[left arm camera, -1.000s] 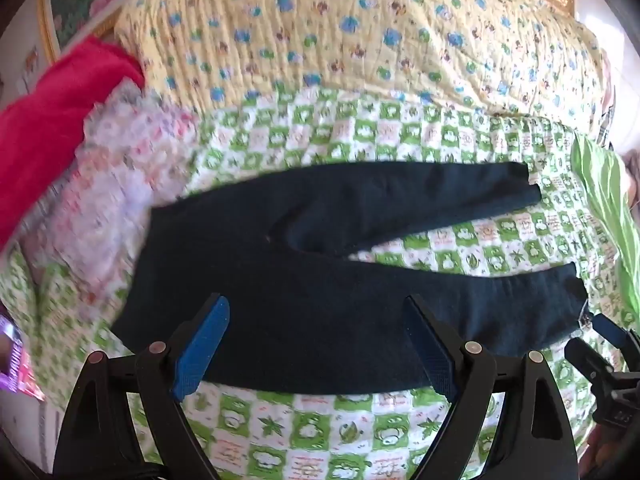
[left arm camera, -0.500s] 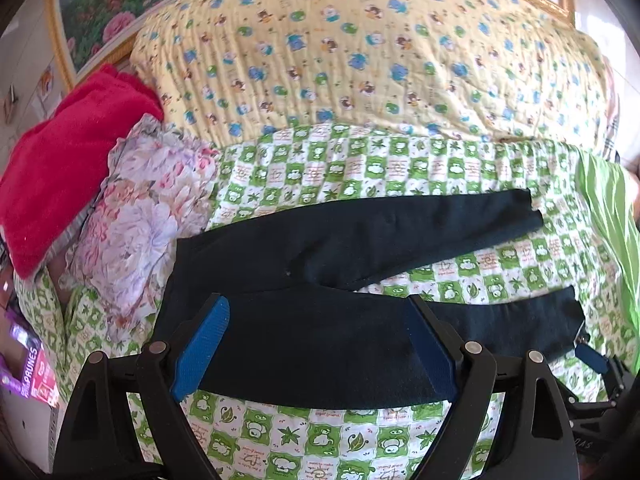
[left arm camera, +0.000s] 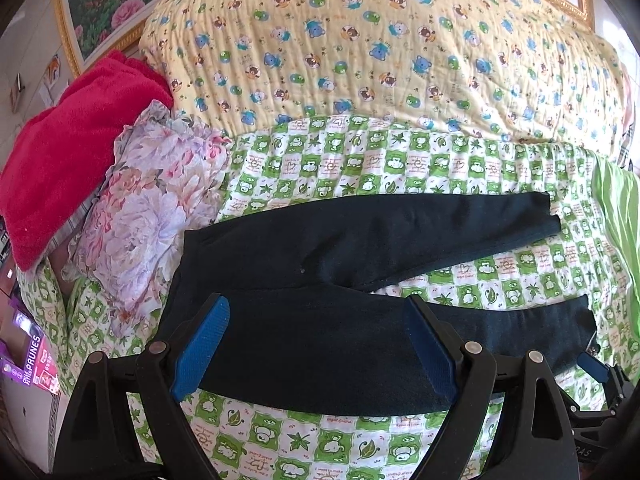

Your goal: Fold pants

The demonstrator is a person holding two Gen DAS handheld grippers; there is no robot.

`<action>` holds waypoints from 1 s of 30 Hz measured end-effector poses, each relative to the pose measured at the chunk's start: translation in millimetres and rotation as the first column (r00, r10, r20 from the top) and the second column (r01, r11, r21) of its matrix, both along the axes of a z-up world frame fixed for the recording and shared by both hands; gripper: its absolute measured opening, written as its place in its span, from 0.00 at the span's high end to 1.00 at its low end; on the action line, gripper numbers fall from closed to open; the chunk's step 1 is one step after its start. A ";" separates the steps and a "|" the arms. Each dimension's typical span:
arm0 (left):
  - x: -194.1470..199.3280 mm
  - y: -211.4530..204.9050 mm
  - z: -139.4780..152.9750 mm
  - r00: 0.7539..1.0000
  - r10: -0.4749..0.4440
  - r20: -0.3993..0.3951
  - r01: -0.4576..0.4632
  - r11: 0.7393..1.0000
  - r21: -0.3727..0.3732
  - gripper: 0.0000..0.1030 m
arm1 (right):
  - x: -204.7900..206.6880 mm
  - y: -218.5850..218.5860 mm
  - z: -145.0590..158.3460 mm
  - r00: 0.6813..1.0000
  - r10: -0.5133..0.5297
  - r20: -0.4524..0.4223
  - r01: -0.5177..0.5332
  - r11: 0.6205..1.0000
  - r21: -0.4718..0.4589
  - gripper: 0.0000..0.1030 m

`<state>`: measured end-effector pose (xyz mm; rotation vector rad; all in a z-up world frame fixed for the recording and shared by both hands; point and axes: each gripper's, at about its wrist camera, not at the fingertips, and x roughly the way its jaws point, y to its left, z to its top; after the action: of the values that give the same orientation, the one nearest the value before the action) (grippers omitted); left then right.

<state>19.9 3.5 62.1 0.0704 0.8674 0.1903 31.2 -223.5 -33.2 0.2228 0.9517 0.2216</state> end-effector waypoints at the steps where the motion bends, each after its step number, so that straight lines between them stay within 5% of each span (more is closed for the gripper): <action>1: 0.9 0.0 -0.7 1.000 0.000 -0.002 0.000 1.000 0.001 0.14 | 0.7 0.1 -0.4 1.000 0.001 -0.001 -0.001 1.000 0.000 0.00; 6: 6.1 0.4 -4.1 1.000 -0.008 -0.006 0.008 1.000 -0.017 0.14 | 3.1 -0.7 -2.6 1.000 -0.002 -0.006 0.002 1.000 0.005 0.00; 12: 16.9 17.8 -18.4 0.999 -0.001 -0.037 -0.008 0.974 -0.228 0.14 | 9.0 -7.5 -3.3 1.000 -0.029 -0.005 0.029 1.000 0.013 0.00; 16: 25.3 24.5 -29.9 0.998 -0.005 -0.061 -0.014 0.954 -0.299 0.14 | 15.1 -17.7 -2.1 0.998 -0.055 0.001 0.055 0.998 0.022 0.00; 22: 39.2 29.7 -44.6 0.996 -0.017 -0.088 -0.013 0.944 -0.329 0.14 | 28.9 -38.1 -2.9 0.995 -0.104 0.001 0.104 0.994 0.043 0.00; 30: 62.8 14.6 -53.0 0.988 -0.142 -0.059 0.114 0.935 -0.337 0.14 | 56.7 -65.4 -1.0 0.989 -0.146 0.001 0.146 0.988 0.059 0.00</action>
<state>82.7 18.1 9.1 -0.1821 0.9644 -0.0845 87.9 -288.9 -34.1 0.3447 0.9199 0.1151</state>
